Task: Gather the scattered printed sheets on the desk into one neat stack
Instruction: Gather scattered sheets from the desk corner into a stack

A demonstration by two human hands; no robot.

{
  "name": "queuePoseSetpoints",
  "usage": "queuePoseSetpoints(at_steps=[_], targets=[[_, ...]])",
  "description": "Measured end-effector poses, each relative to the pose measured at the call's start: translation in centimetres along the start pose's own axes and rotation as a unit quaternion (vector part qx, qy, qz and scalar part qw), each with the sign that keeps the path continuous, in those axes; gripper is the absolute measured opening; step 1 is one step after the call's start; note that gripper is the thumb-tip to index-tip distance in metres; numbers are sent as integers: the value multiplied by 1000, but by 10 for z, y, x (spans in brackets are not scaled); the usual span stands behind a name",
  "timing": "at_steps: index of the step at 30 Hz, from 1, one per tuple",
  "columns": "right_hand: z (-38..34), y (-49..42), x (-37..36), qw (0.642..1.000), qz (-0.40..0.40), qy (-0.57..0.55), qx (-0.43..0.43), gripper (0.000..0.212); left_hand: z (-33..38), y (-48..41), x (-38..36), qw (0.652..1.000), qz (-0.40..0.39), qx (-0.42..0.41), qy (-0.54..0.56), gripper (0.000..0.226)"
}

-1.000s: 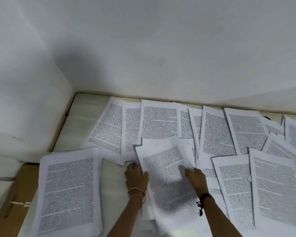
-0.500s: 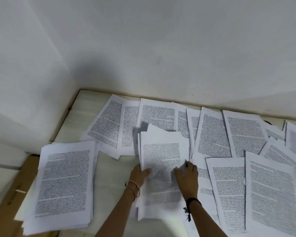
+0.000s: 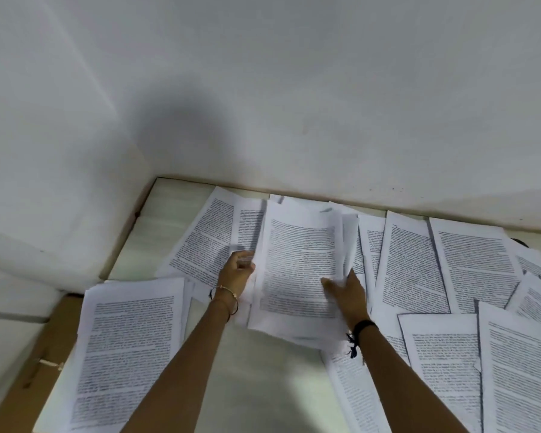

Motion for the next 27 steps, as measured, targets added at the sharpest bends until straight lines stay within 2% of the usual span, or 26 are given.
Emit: queuePoseSetpoints(at_steps=[2,5,8,11,13,15,17,18,19,22,24,26,27], targets=[[-5,-14,-3,997,39,69,9,60,0,-12,11,999,17,7,-47,30],[-10,-18,-19,984,81,155,27,80,-12,-32,36,984,37,0,-174,45],[-15,-16,-36,985,99,133,47,90,-26,-42,49,969,4,17,-245,52],[-17,-11,-56,990,67,105,63,84,-24,-46,43,975,-36,-9,-219,42],[-21,-9,-69,990,42,110,75,83,-17,-53,44,981,-47,-10,-190,48],[-26,-10,-76,983,86,149,67,89,-14,-68,56,972,3,-29,-235,55],[-30,-10,-78,973,147,175,30,92,-16,-82,76,958,50,12,-283,63],[-30,-10,-81,973,146,176,30,91,-20,-87,83,957,54,38,-283,66],[-30,-10,-85,976,128,169,43,89,-24,-92,87,960,43,53,-273,67],[-34,-10,-97,985,43,147,83,84,-21,-90,77,980,-27,30,-194,59],[-40,-9,-99,981,68,156,88,77,-19,-88,64,982,-63,31,-178,60],[-43,-9,-100,982,101,143,74,67,-16,-89,57,984,-53,33,-165,58],[-47,-7,-101,983,82,144,77,63,-16,-89,54,987,-49,36,-148,57]])
Point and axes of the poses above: each hand's wrist, its own y-axis away from the middle knuckle, its own x-axis out of the back of the hand, z = x × y, the point moved 2 cm from there along -y, towards the middle knuckle, and after that the axes turned 7 degrees about -x, right-handed, at the moved point
